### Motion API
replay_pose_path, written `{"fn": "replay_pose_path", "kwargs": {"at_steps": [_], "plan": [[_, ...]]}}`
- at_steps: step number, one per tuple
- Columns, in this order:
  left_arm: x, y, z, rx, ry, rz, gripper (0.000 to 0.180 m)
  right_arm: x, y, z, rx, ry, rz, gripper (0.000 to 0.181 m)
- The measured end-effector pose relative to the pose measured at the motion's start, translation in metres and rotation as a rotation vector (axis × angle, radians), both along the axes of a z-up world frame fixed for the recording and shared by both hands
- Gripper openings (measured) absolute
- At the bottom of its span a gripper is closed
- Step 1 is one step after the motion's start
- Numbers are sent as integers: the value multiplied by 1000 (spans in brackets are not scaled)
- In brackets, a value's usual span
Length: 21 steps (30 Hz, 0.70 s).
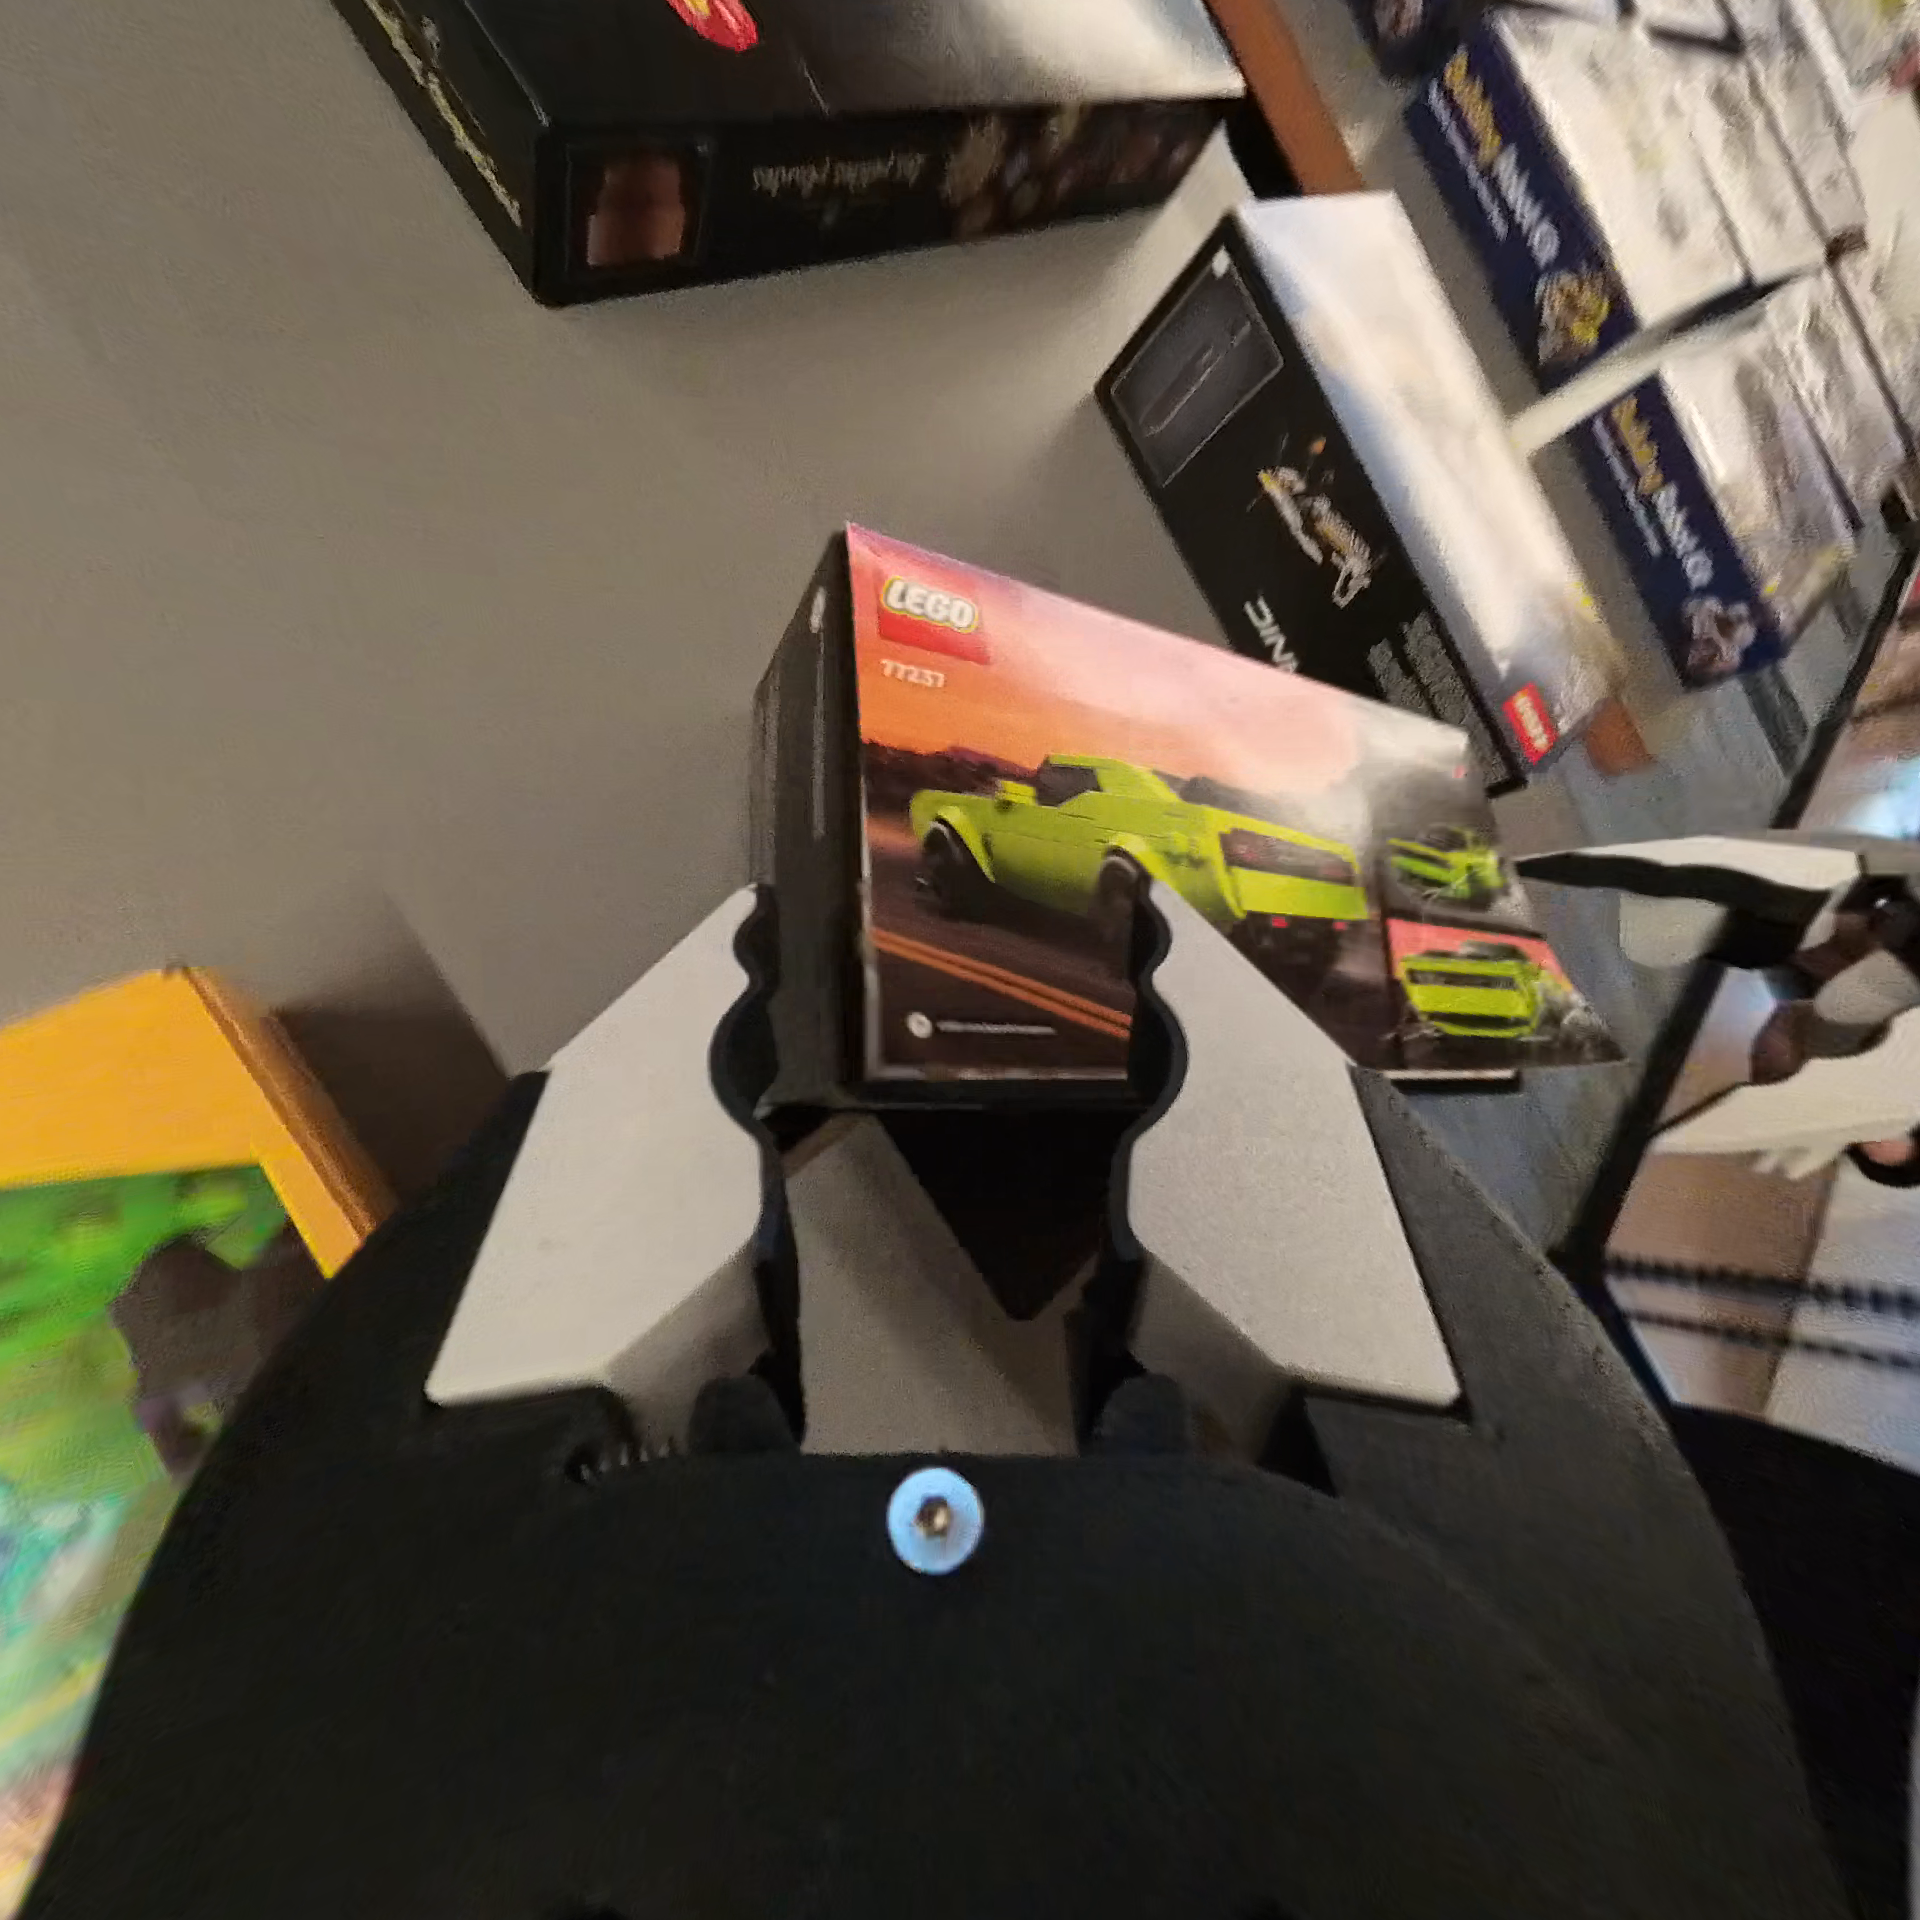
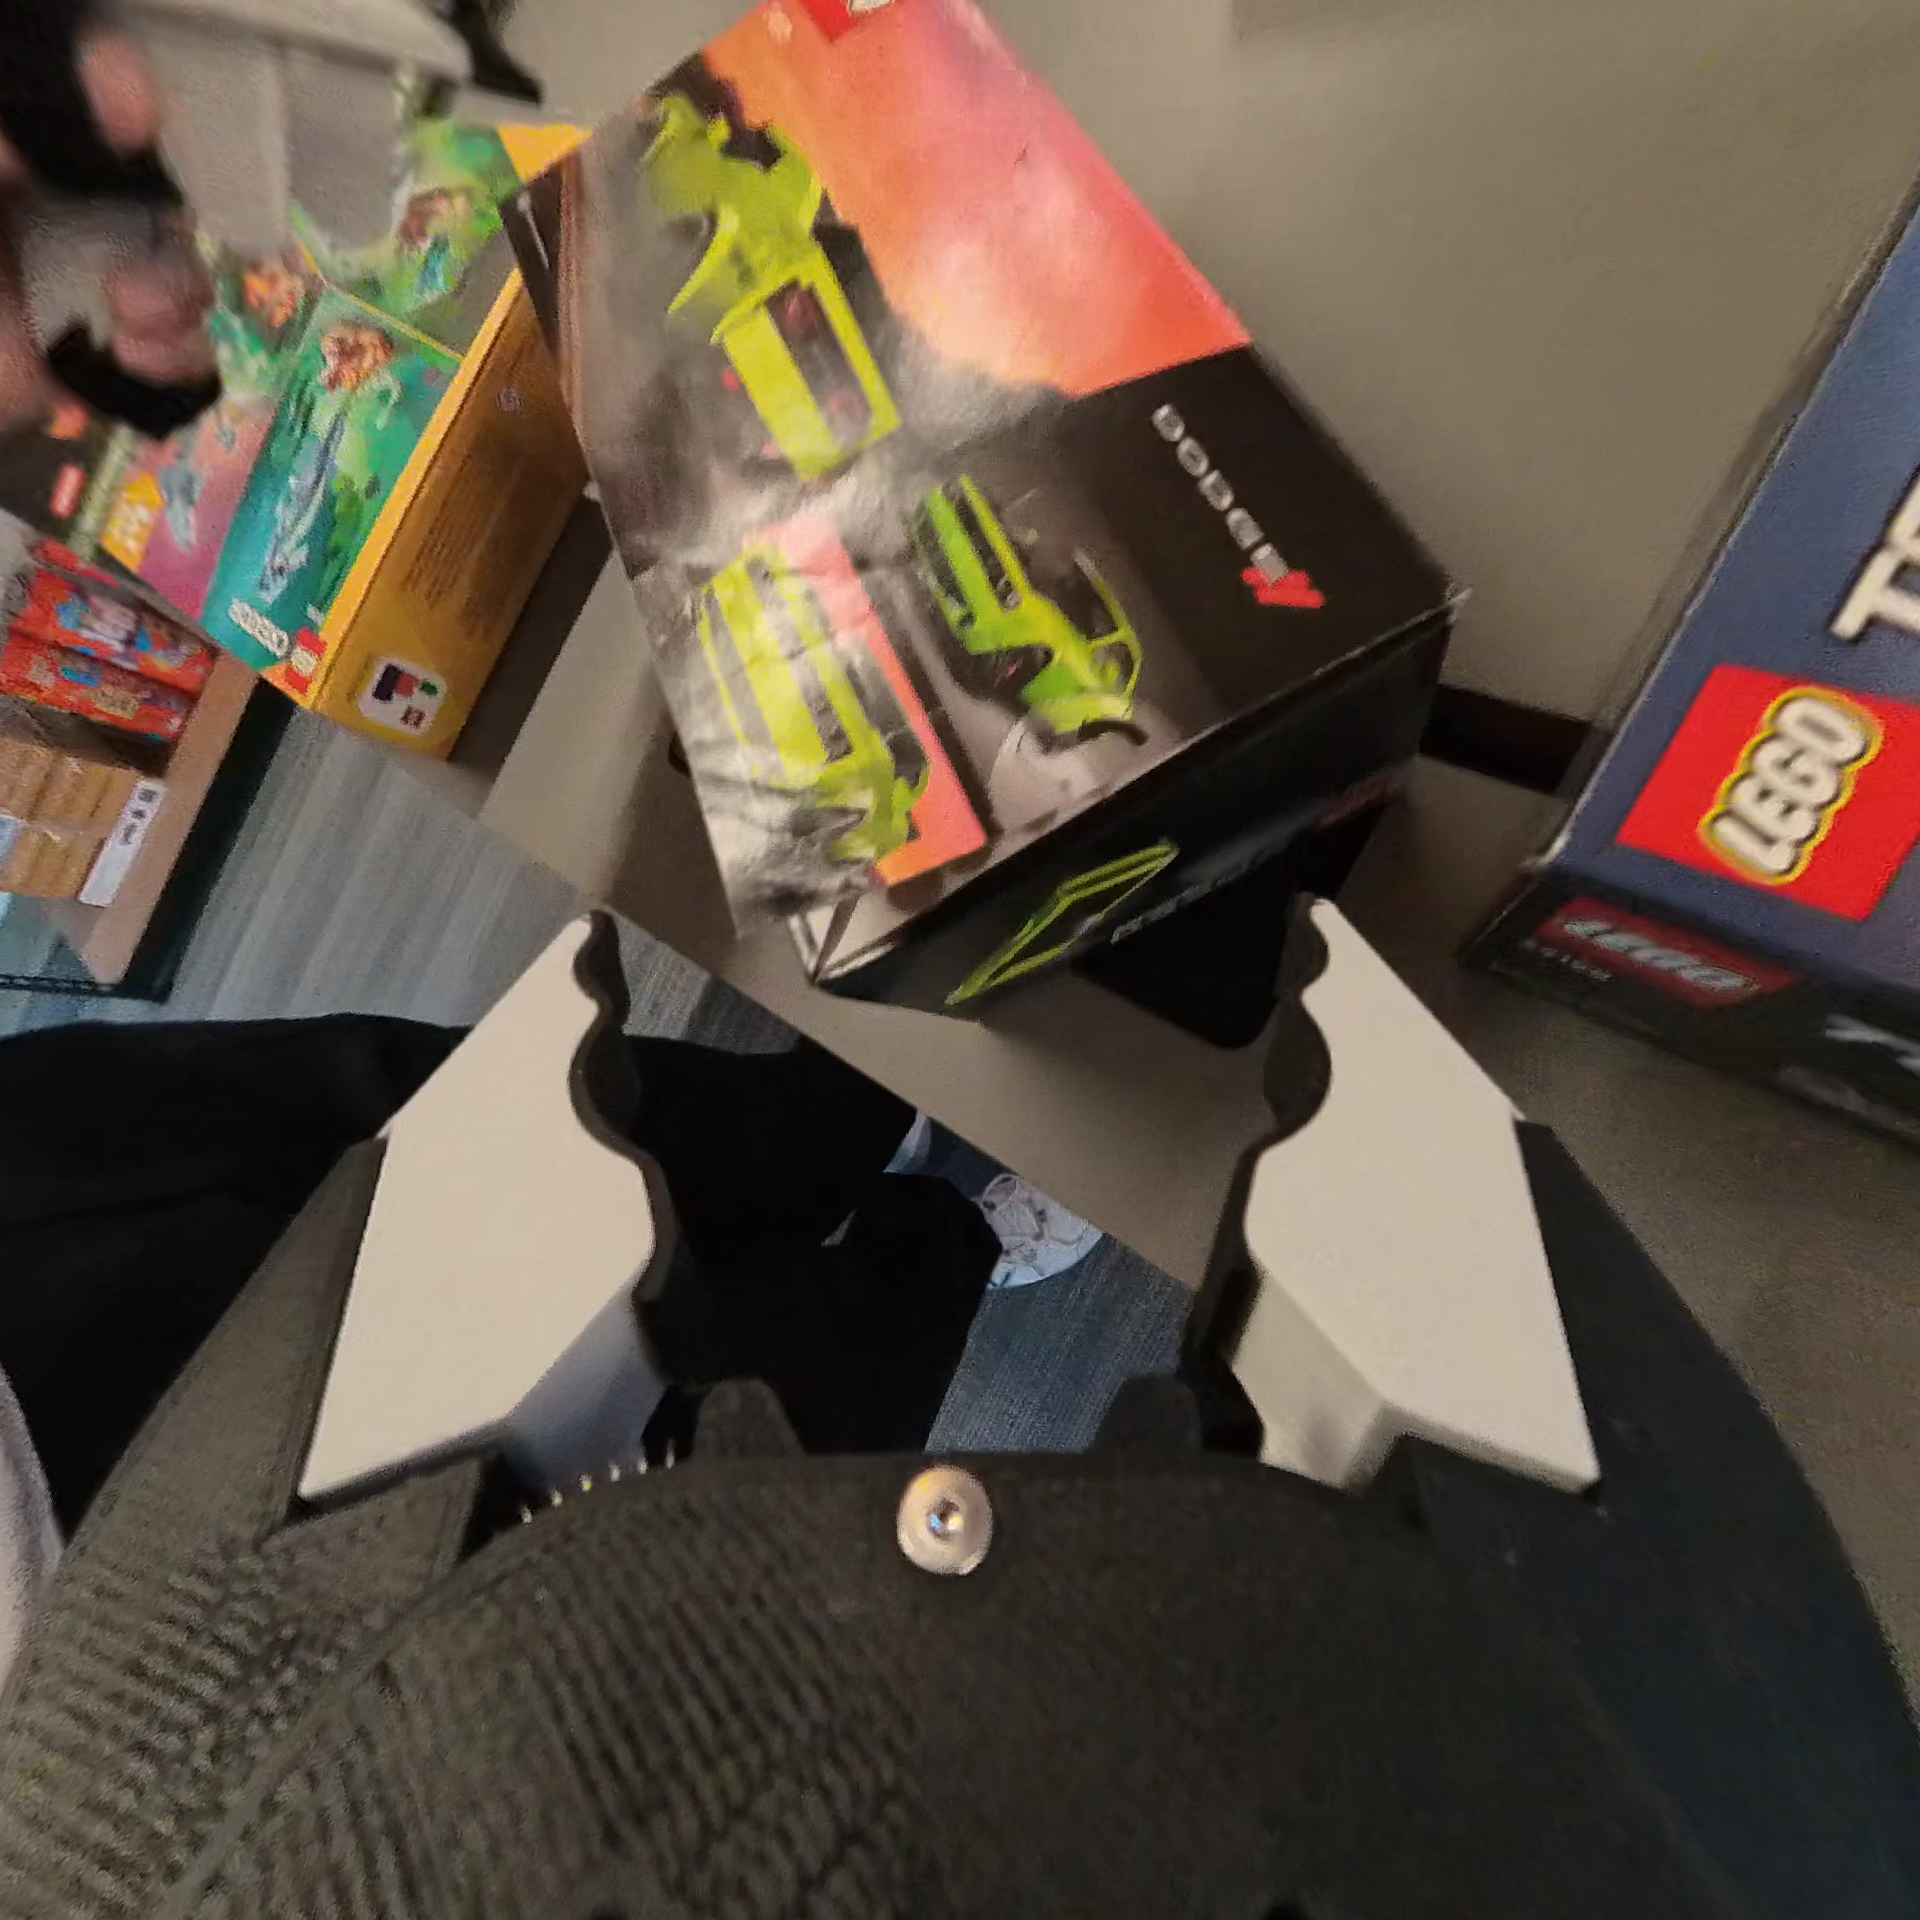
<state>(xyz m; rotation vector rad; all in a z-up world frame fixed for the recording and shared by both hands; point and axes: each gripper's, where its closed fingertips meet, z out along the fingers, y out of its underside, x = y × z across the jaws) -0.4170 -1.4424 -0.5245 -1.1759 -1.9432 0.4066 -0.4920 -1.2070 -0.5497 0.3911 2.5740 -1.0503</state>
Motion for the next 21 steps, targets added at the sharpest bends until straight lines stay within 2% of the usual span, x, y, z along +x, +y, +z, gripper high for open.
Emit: {"fn": "replay_pose_path", "kwargs": {"at_steps": [2,6,8,10,11,13,18,21], "plan": [[-5,-1,-8,51,-24,-78,65,5,4,-8,22,32,-7,126],[4,5,-22,175,-75,-134,61,-10,0,-9,37,171,-37,115],[6,13,-17,269,-39,-130,57,-11,-1,-11,45,195,-16,110],[7,16,-12,334,-16,-109,61,-10,-3,-10,36,210,3,104],[7,18,-6,364,5,-117,52,-9,-6,-5,13,225,8,96],[0,20,11,426,50,-118,52,-13,-14,17,-72,270,-18,89],[-27,12,65,401,142,-169,53,-40,-37,85,-245,341,-108,70],[-44,9,86,370,147,-215,51,-66,-50,107,-261,354,-140,69]]}}
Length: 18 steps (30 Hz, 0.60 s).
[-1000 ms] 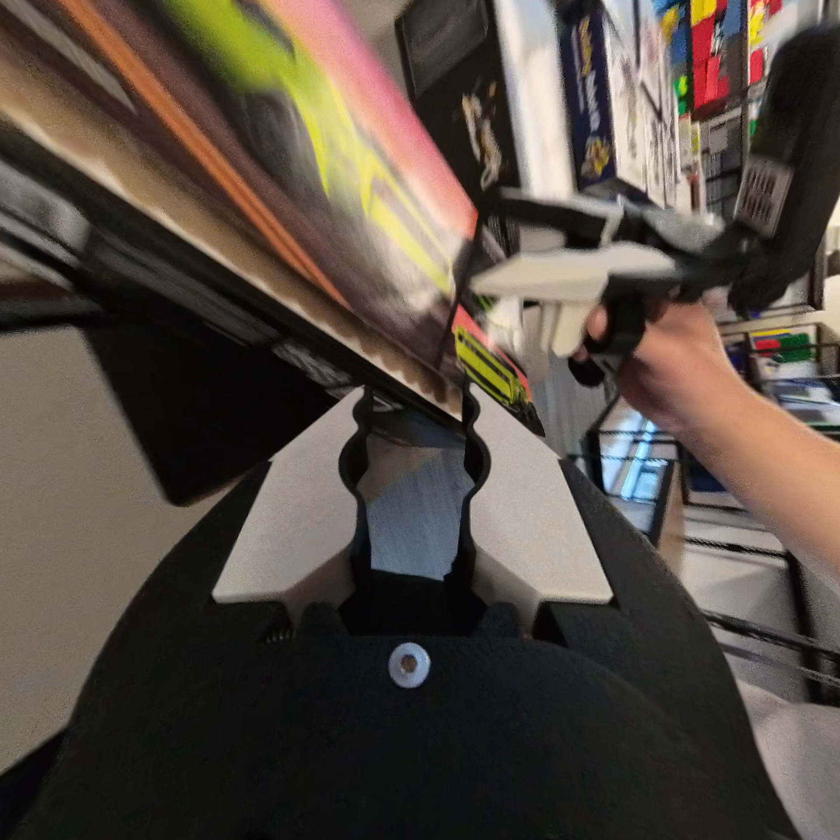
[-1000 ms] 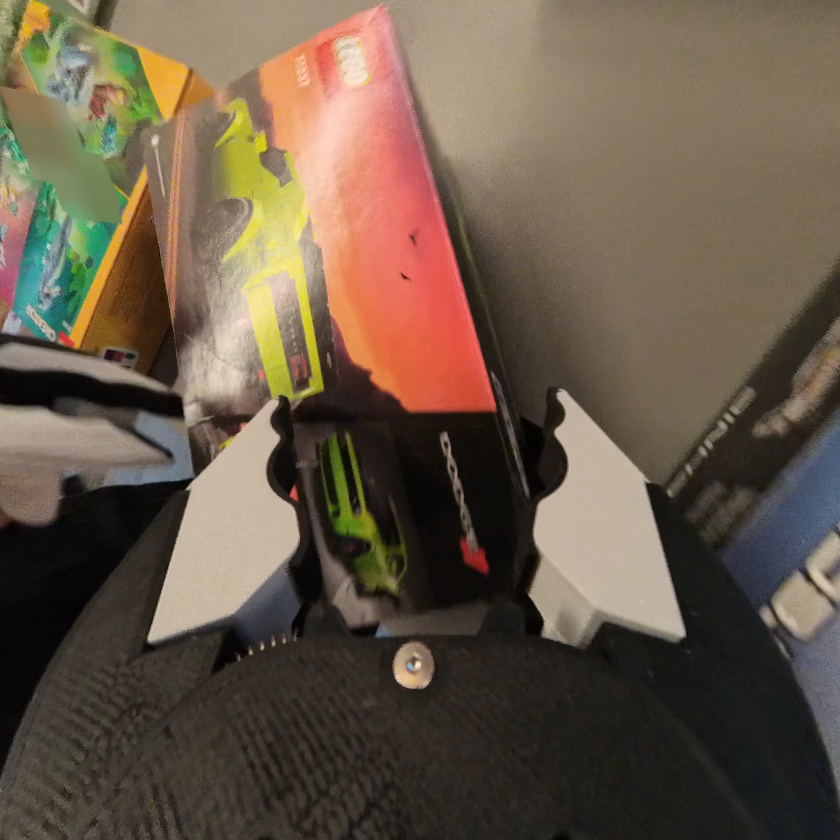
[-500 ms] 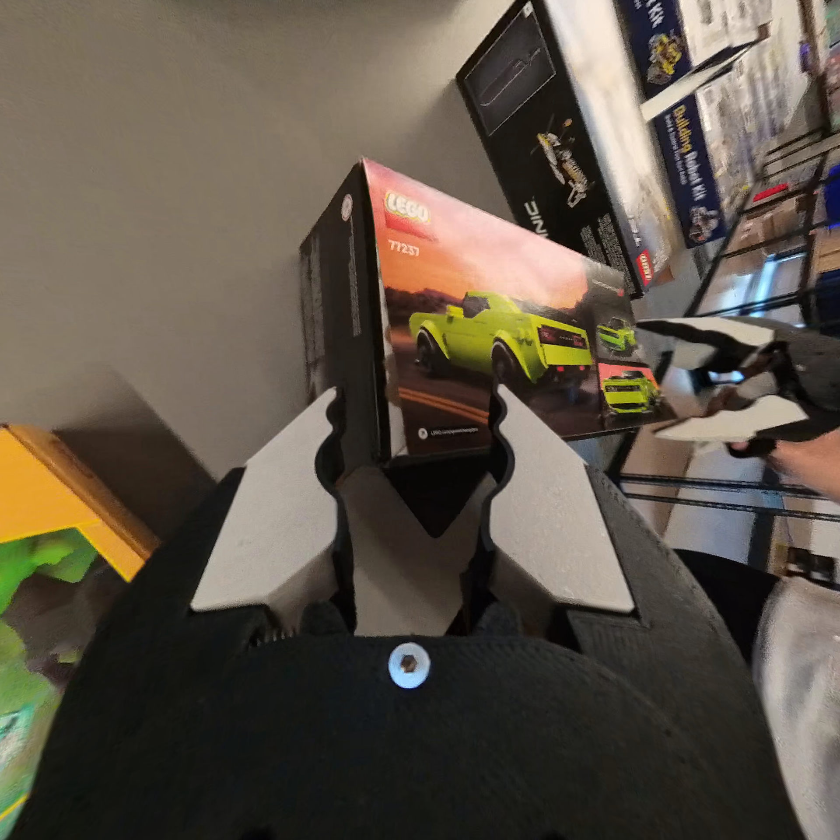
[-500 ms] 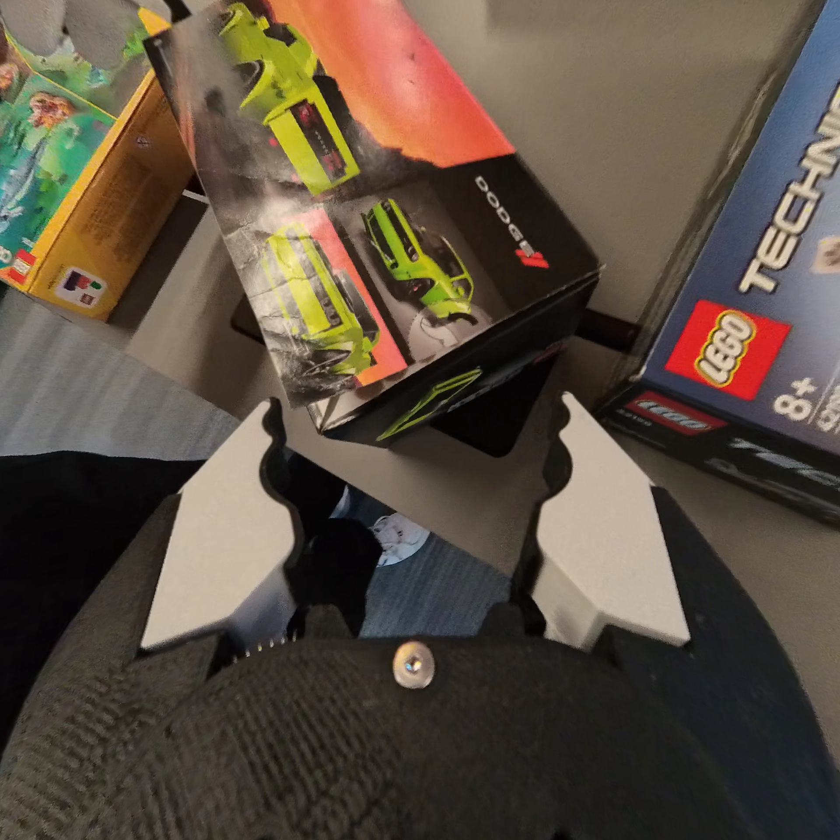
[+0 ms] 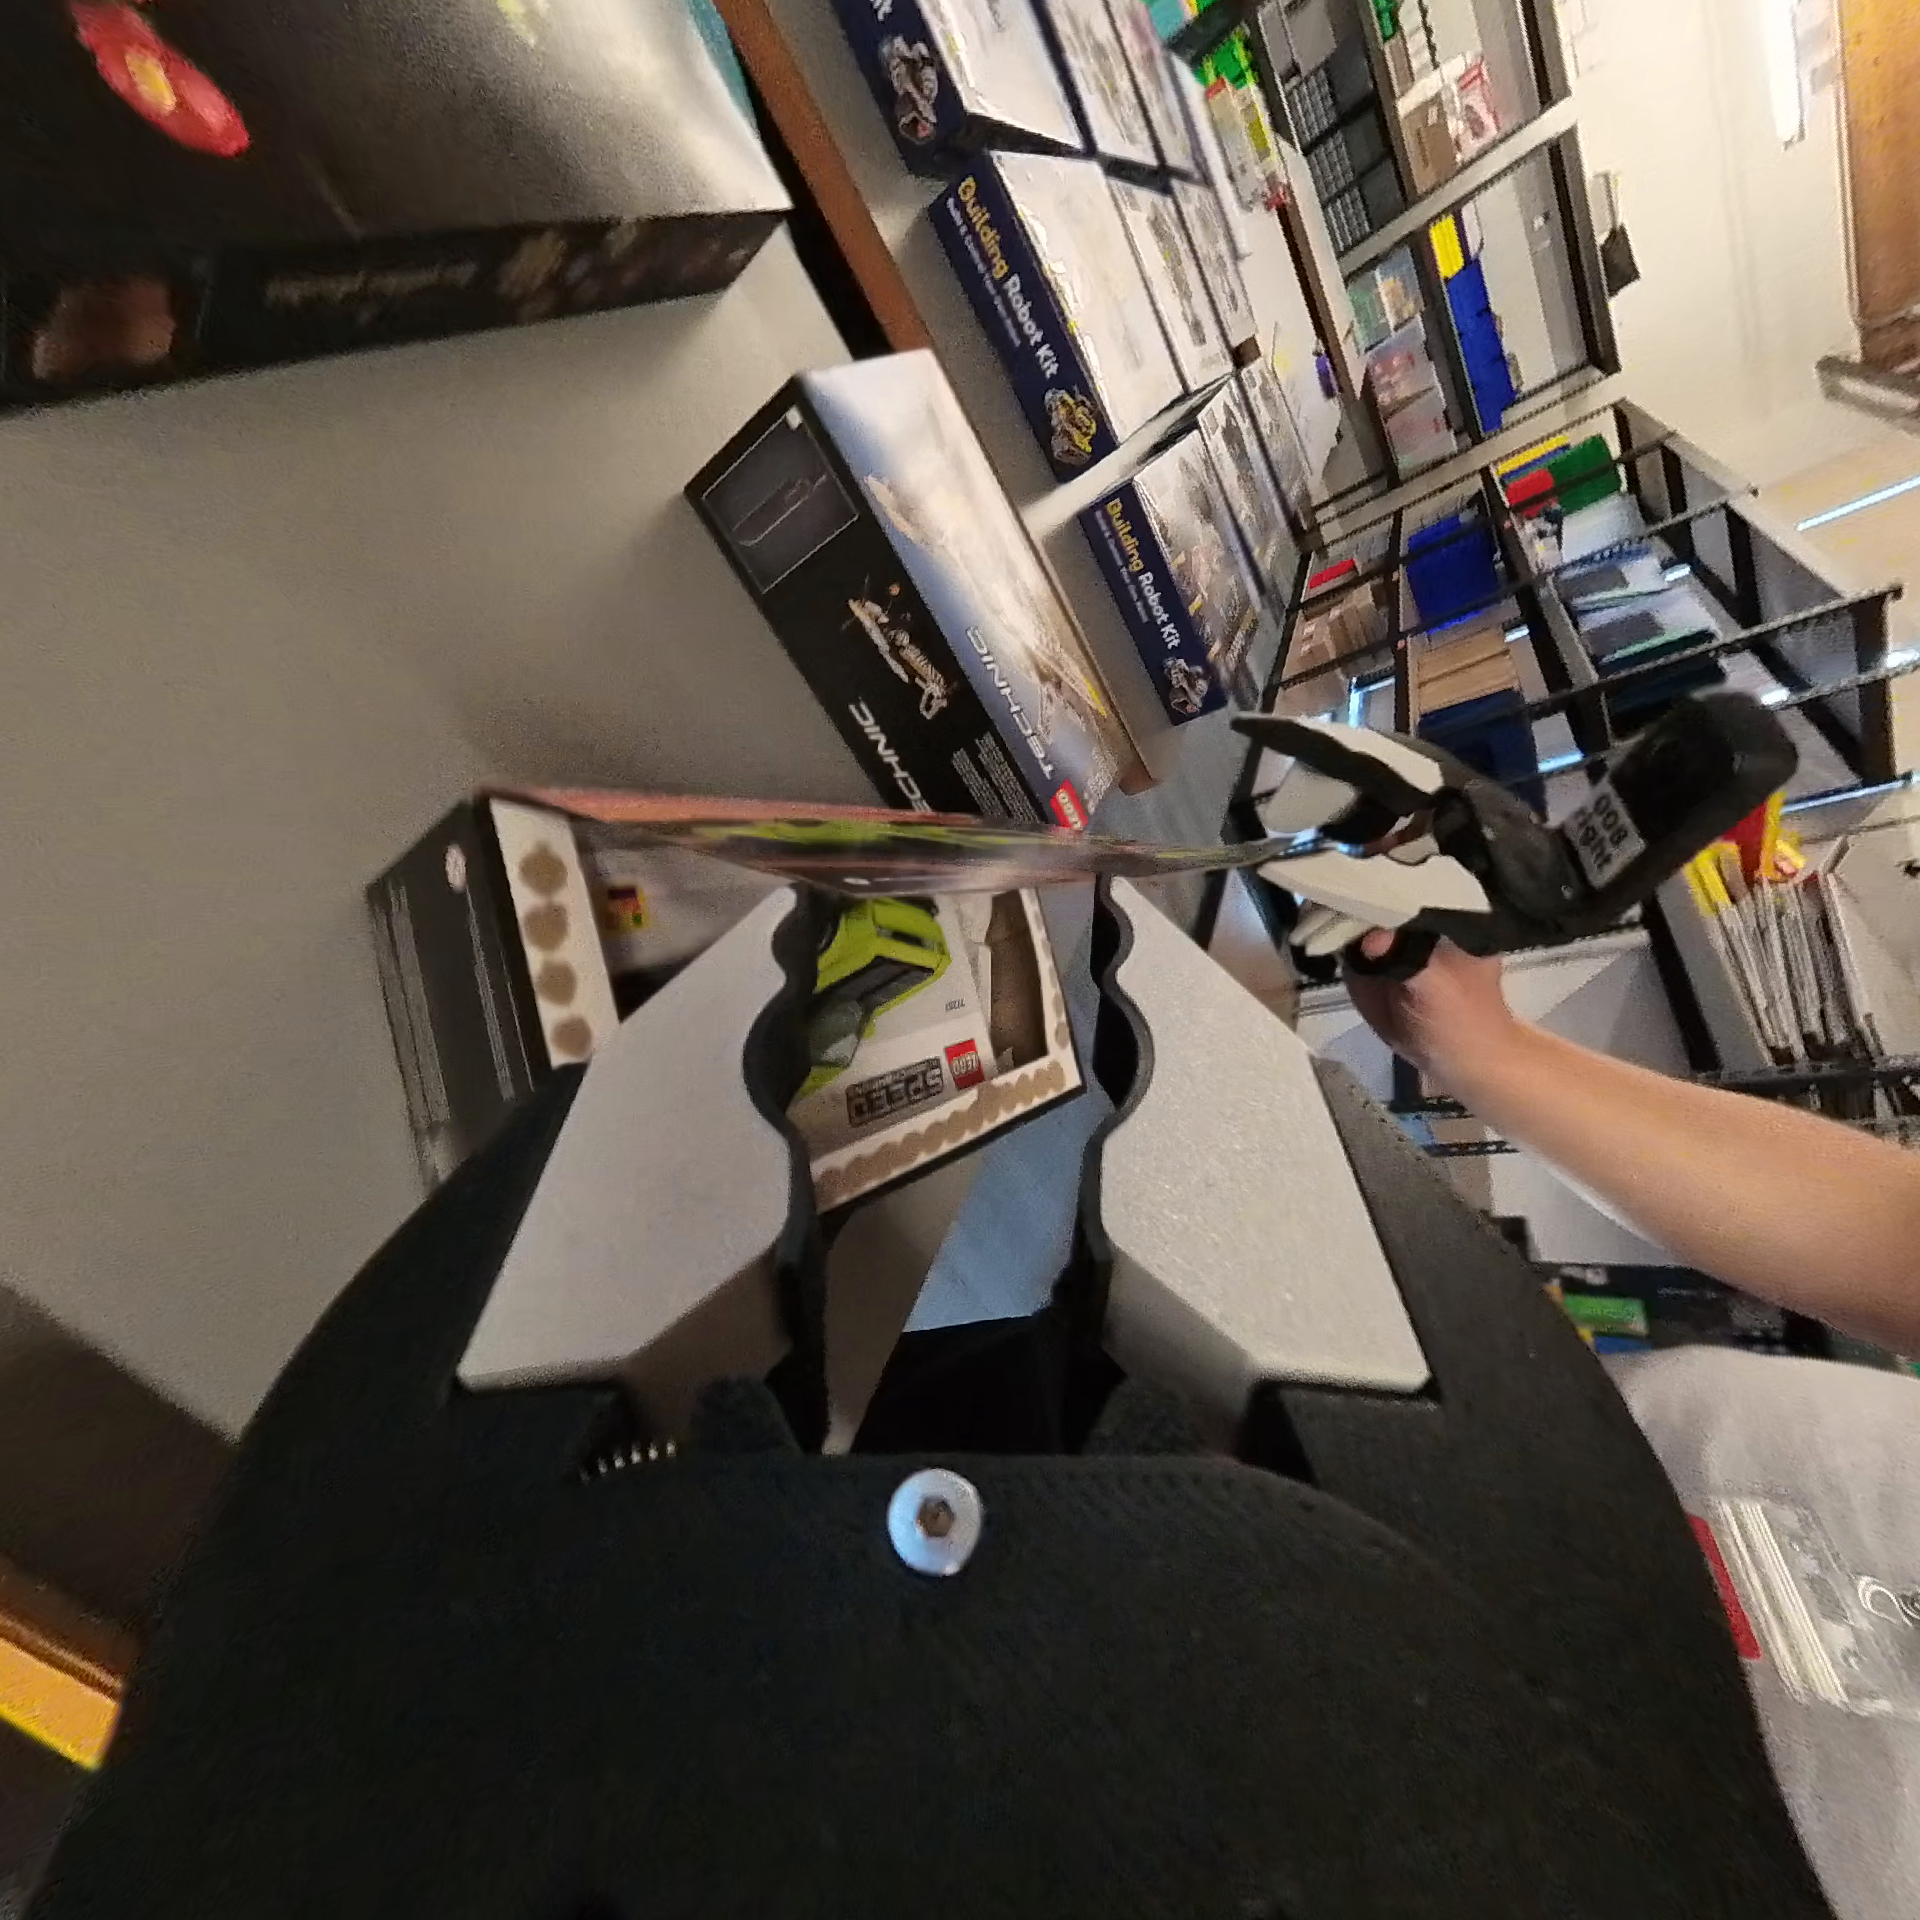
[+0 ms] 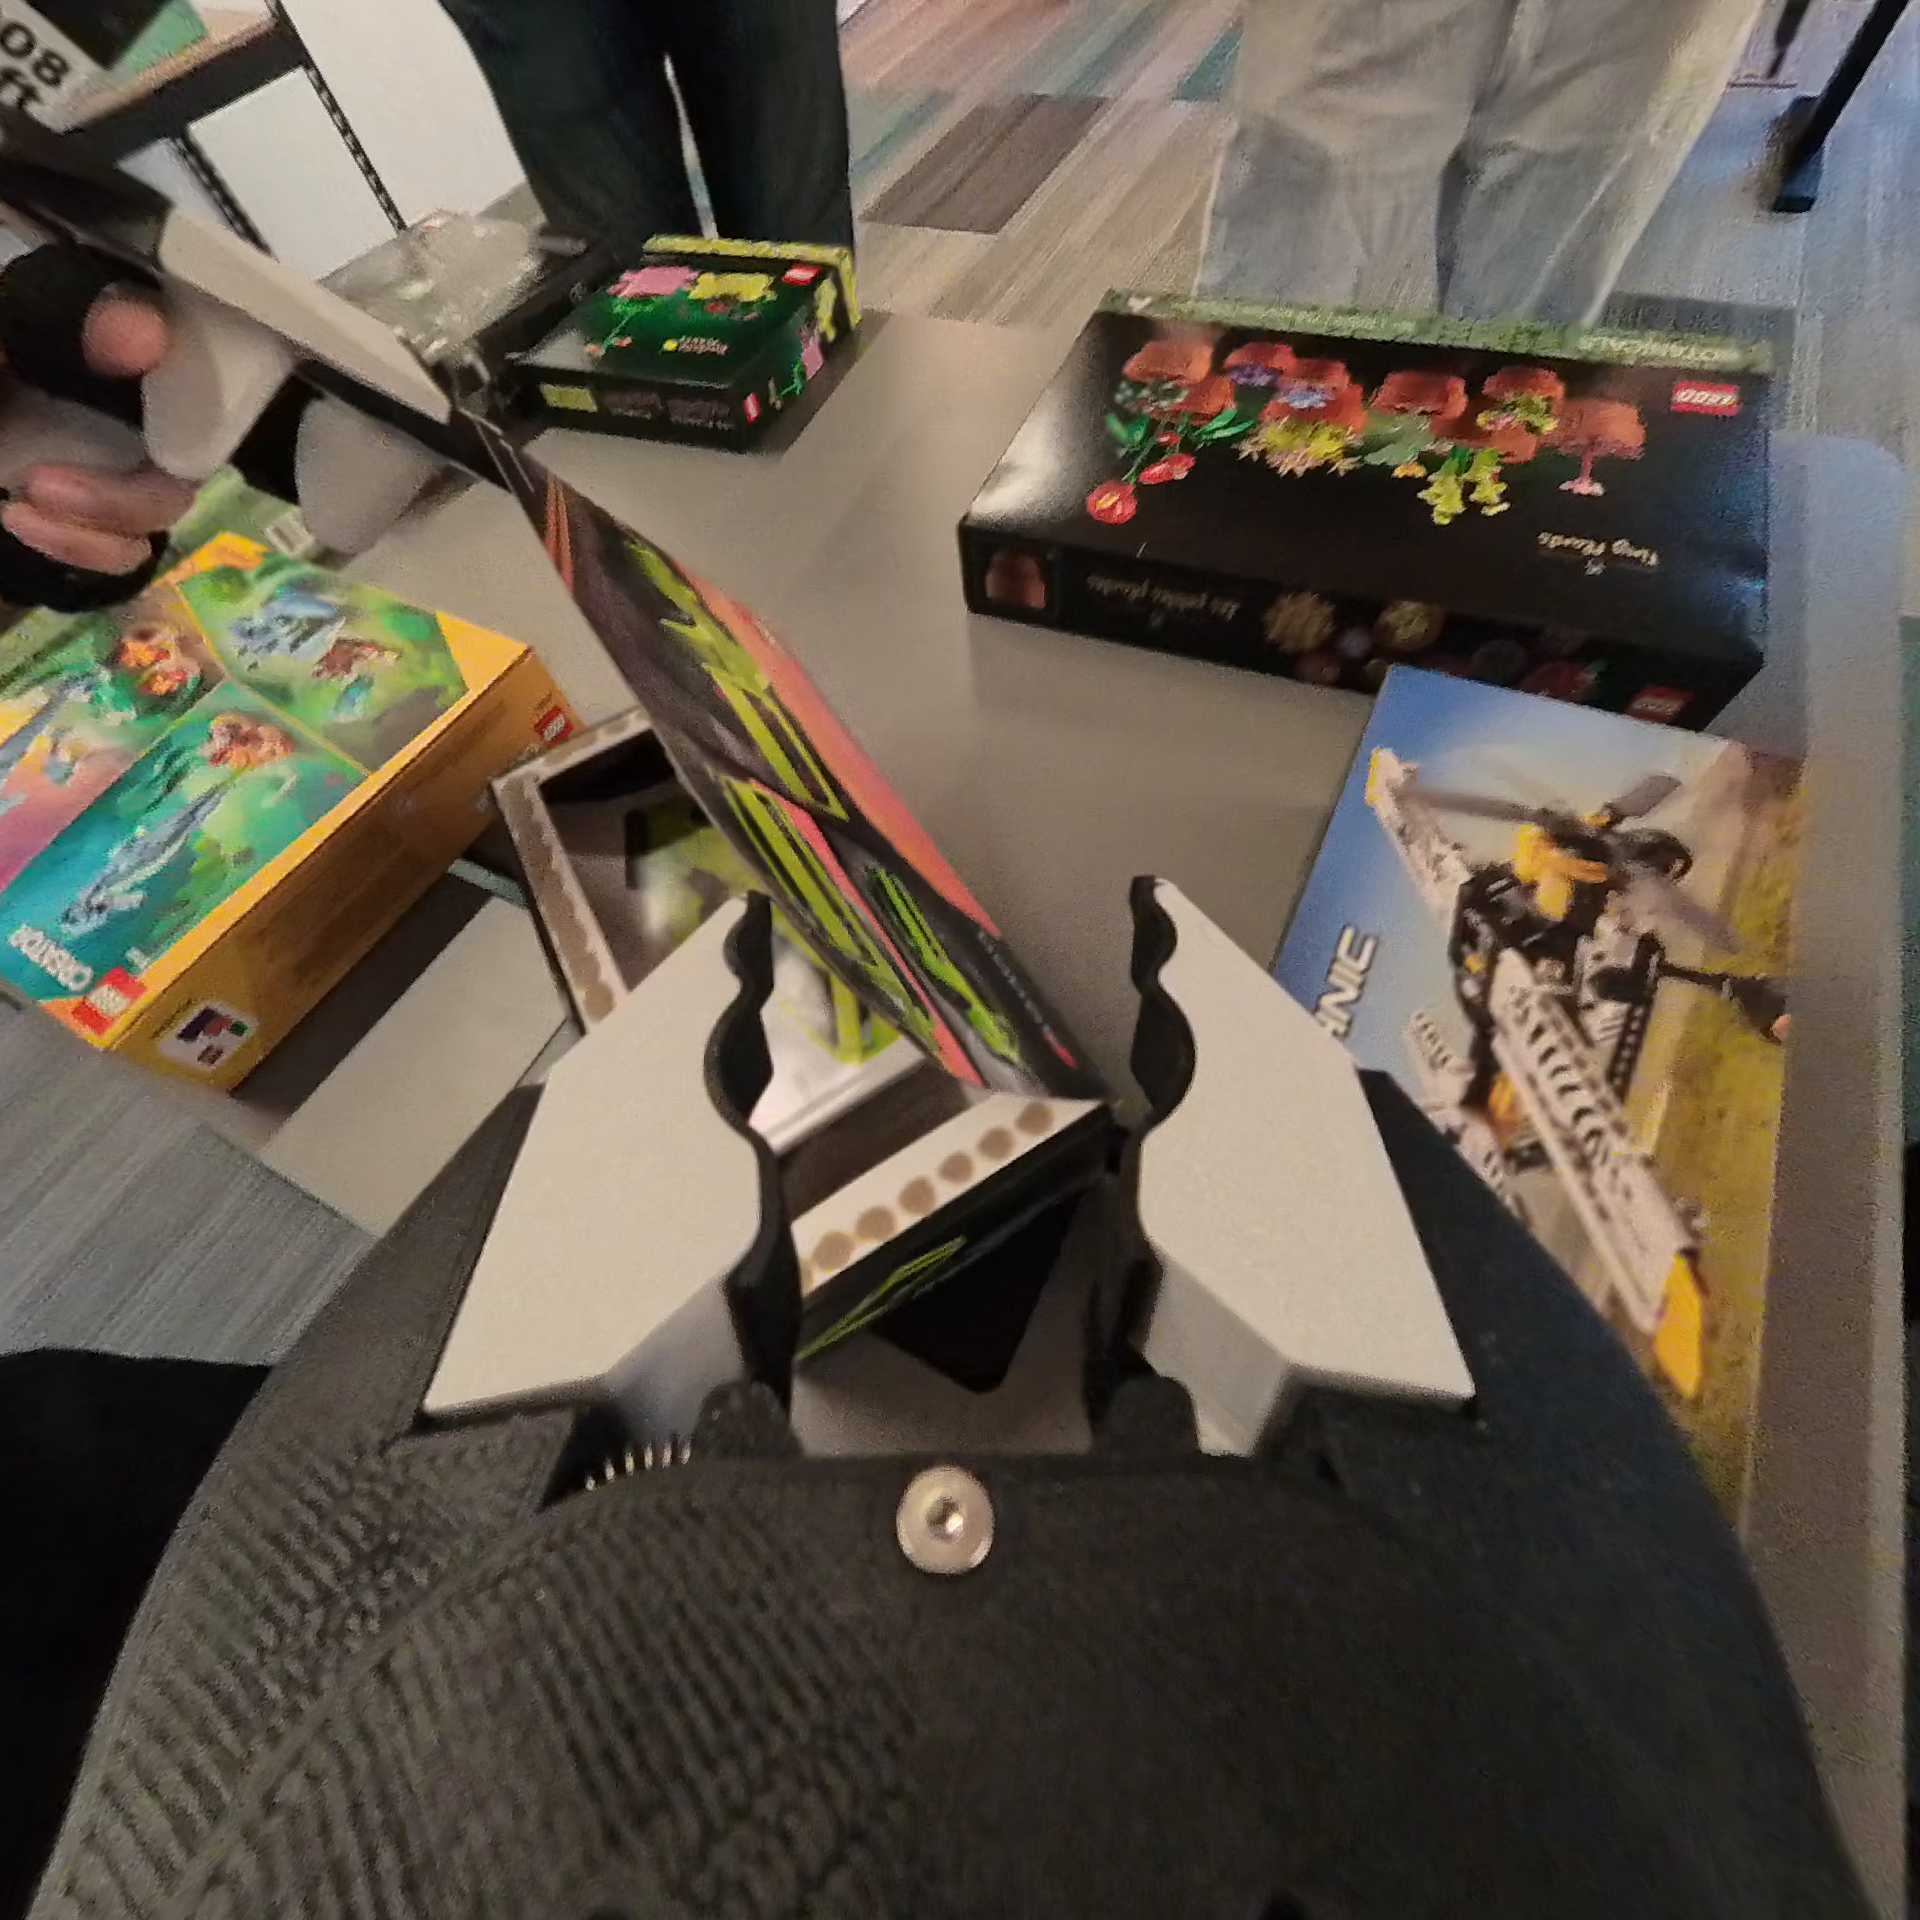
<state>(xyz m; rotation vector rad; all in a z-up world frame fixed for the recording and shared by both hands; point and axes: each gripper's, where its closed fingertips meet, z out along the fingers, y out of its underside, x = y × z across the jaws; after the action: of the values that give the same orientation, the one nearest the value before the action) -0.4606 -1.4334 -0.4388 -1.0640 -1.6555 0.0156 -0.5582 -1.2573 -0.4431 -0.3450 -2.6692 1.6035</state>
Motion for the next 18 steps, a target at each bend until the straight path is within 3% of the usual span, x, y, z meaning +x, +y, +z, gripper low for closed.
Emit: {"fn": "replay_pose_path", "kwargs": {"at_steps": [6,12,18], "plan": [[-13,-16,9,-100,-33,-18,50,-17,-11,8,24,-74,35,67],[14,-58,30,-119,38,132,51,35,12,23,-90,-369,178,65],[26,-27,-62,-126,-208,28,61,23,40,-56,44,-408,-157,71]]}}
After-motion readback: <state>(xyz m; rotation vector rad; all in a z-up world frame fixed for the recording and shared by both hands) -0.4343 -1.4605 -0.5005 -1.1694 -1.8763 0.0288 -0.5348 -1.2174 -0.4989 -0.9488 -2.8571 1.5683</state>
